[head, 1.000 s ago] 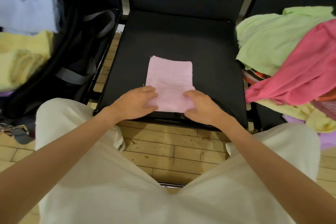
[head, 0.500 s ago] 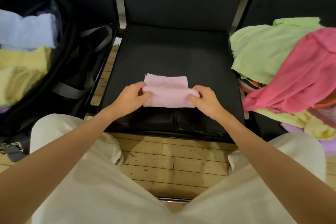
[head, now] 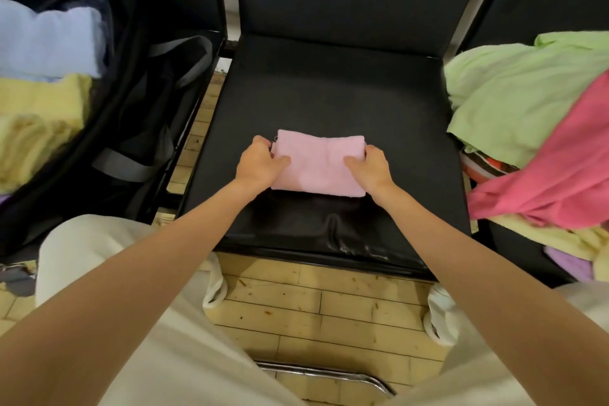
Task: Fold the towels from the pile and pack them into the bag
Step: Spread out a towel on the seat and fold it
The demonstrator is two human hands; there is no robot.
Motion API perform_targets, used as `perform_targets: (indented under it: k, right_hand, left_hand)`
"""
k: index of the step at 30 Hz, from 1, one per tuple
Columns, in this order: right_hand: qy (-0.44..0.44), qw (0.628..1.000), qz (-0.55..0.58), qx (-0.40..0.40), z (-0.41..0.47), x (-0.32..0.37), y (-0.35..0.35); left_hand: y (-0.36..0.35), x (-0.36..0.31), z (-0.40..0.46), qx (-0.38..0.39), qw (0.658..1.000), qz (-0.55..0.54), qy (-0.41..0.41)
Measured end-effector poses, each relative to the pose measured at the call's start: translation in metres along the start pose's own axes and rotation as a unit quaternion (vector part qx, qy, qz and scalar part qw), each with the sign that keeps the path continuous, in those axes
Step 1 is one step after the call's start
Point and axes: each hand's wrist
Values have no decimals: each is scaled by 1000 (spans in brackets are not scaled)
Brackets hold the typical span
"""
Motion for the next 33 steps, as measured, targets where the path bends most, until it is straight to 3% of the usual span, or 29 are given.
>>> perform_targets:
  k: [5,10,16,22,27,33]
  right_hand:
    - [-25,990,-136,5,-3,-6,-13]
    - [-44,987,-155,17,-29,2,-23]
    - [-21,999,-12,40,-66,54,-33]
    - [127,982,132,42,-110,151,-57]
    - [347,931,79,74,-143,225,-98]
    - [408,900,131,86,-177,299,-155]
  left_hand:
    - [-1,7,-4,-12,991,134,15]
    - [0,1,-28,7,978,205,26]
    - [40,4,-55,-76,994,62,55]
    - [146,-6,-52,-210,977,-14,-29]
    - [246,18,-62,-336,938,-11,-85]
    - [338,68,-68,-420,904,-19,-84]
Point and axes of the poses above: each hand's wrist, its own z-axis towards the middle knuckle, its own y-axis out of the back of the hand, x = y × z, and after that the axes turned 13 degrees about -z, right-handed
